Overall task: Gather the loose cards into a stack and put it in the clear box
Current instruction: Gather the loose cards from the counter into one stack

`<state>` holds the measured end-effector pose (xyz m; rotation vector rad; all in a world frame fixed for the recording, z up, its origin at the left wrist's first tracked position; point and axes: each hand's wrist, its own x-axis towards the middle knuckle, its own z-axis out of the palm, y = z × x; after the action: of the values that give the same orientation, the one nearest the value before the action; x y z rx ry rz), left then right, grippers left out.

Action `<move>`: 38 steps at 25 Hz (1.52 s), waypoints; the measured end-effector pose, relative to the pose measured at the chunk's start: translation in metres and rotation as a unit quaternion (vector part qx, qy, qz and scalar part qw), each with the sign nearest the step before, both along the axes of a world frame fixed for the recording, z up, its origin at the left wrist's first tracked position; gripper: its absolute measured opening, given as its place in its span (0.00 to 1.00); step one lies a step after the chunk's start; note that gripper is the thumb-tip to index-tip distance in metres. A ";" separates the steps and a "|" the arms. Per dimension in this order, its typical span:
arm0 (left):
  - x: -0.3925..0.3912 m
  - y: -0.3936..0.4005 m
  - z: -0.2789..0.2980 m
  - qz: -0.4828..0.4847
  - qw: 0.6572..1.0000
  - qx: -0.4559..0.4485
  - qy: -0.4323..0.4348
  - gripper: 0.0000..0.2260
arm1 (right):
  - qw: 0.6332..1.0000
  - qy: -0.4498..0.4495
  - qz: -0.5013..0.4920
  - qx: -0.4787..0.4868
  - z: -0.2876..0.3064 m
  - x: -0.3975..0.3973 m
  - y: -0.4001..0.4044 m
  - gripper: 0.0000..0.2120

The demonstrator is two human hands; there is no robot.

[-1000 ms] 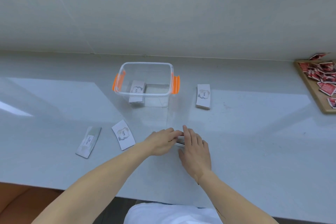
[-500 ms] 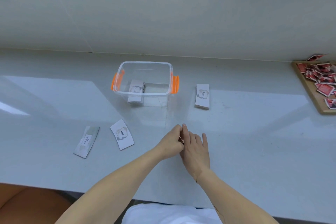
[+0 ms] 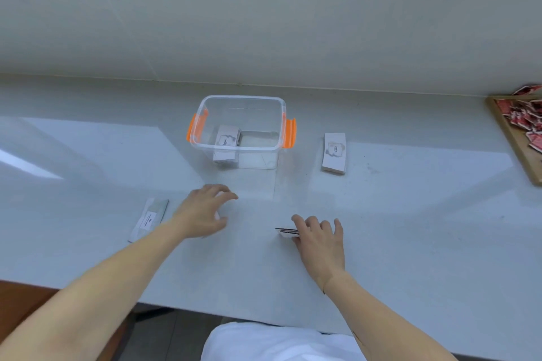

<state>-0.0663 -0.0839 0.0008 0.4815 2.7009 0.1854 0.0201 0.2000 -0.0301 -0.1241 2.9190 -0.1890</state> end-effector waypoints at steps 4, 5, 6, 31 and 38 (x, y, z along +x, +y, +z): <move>-0.015 -0.055 0.007 -0.049 0.987 -0.151 -0.037 0.35 | 1.000 0.021 0.015 -0.008 0.002 -0.001 0.002 0.12; -0.018 -0.061 0.007 -0.055 0.983 -0.167 -0.045 0.36 | 0.999 0.024 0.020 -0.007 0.003 -0.001 0.002 0.10; -0.019 -0.064 0.007 -0.061 0.981 -0.178 -0.048 0.36 | 0.999 0.026 0.023 -0.006 0.005 -0.001 0.002 0.08; 0.011 0.036 -0.015 0.026 0.997 0.067 0.029 0.20 | 0.997 0.032 0.010 -0.063 0.005 -0.005 0.004 0.35; 0.032 0.099 -0.017 -0.031 0.987 0.155 -0.038 0.21 | 0.995 0.073 0.016 -0.073 0.005 -0.003 0.004 0.38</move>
<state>-0.0342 0.0155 -0.0160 0.6346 2.5872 0.6003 0.0168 0.2041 -0.0250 -0.2149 3.0434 -0.4048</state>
